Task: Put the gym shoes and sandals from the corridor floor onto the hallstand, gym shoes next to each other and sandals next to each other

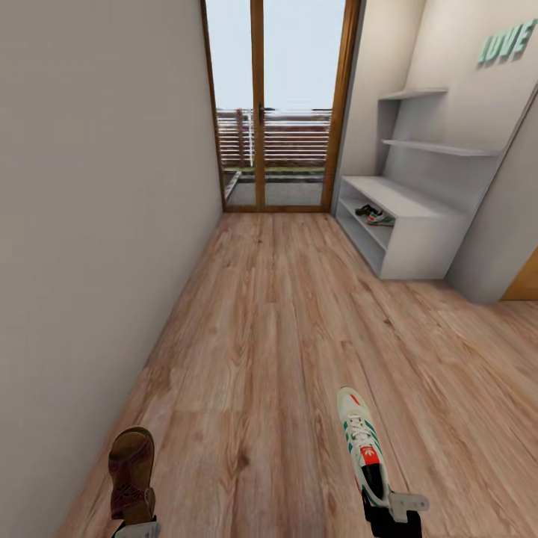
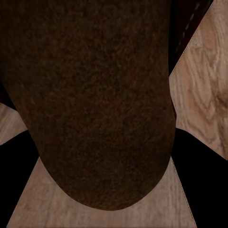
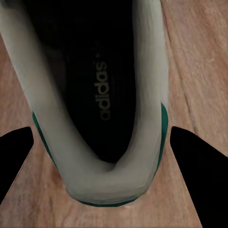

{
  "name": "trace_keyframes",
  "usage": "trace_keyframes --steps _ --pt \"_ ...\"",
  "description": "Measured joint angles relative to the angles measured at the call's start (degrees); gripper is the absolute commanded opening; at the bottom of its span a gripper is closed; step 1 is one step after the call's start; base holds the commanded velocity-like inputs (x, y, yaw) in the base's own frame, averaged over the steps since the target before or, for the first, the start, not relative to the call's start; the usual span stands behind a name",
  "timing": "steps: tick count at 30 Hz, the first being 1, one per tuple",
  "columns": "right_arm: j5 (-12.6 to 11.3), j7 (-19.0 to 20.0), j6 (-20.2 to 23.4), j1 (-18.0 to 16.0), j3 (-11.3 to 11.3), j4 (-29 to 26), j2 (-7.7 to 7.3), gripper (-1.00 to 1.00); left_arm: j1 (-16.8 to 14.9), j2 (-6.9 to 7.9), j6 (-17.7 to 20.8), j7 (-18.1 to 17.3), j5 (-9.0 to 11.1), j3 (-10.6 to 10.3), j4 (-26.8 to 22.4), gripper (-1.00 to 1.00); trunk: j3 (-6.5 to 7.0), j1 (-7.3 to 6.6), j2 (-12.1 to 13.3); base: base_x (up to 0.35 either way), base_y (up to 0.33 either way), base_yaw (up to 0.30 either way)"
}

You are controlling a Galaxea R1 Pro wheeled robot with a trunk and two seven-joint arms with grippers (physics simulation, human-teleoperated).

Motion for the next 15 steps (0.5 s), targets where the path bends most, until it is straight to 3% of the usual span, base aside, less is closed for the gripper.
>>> trace_keyframes --steps 15 --pt "0.00 0.01 0.00 0.00 0.00 0.00 0.00 -1.00 0.00 0.00 0.00 0.01 0.00 0.00 0.05 -1.00 0.00 0.00 0.00 0.337 0.000 0.000"
